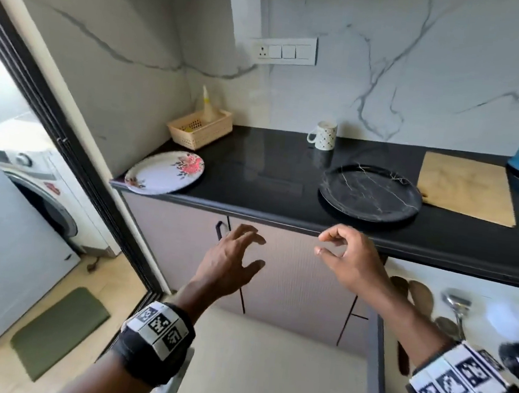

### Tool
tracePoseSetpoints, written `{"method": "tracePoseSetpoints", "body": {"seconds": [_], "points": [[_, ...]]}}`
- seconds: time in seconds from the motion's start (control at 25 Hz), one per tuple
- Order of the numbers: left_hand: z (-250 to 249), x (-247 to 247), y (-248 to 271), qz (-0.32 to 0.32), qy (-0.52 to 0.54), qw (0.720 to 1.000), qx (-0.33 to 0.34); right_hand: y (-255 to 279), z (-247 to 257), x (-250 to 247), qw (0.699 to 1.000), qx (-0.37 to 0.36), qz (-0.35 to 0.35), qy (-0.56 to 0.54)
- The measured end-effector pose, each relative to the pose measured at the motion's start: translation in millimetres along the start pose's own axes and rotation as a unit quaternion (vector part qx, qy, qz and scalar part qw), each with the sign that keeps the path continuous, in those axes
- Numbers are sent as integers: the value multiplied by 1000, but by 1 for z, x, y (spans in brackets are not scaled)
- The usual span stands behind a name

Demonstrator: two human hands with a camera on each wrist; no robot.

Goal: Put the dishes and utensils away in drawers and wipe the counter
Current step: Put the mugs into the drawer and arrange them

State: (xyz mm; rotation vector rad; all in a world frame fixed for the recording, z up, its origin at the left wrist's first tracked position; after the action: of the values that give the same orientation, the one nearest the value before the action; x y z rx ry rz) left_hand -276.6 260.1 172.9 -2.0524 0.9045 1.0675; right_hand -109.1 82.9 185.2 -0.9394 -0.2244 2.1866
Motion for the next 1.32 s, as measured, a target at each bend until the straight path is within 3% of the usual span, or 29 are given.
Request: {"method": "tracePoseSetpoints", "body": {"seconds": [0.24, 0.36, 0.48, 0.64, 0.8, 0.92, 1.0, 1.2, 1.32], "points": [[9, 26, -75, 15, 52, 998, 26, -70, -39, -16, 993, 88, -82, -8], [21, 54, -148, 10, 103, 995, -8, -130, -76, -31, 983, 133, -123, 35], [31, 81, -227, 3, 81, 996, -40, -202, -109, -31, 980, 124, -126, 95], [62, 127, -337, 125, -53, 986, -101, -307, -184, -10, 973, 135, -86, 169], [111, 155, -429, 276, -158, 932, -173, -395, -263, 18, 957, 191, -28, 215], [119, 174, -467, 367, -186, 891, -193, -444, -307, 32, 950, 222, -17, 220], [115, 185, -480, 395, -212, 873, -192, -475, -327, 46, 953, 210, -2, 216], [107, 196, -490, 400, -245, 856, -217, -537, -351, 75, 966, 200, 27, 160], [112, 201, -494, 396, -254, 857, -210, -542, -346, 72, 968, 206, -6, 144]]}}
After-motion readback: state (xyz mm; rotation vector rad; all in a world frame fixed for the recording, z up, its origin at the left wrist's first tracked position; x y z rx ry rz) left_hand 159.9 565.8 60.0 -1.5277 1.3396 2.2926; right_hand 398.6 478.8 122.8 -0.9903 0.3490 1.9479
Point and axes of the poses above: each hand's wrist, its own y-axis away from the middle knuckle, its own x-axis out of the palm, z = x × y, the point moved 5 cm from there along -y, towards the middle knuckle, and after that the axes turned 11 degrees about -x, right-handed, at the moved point
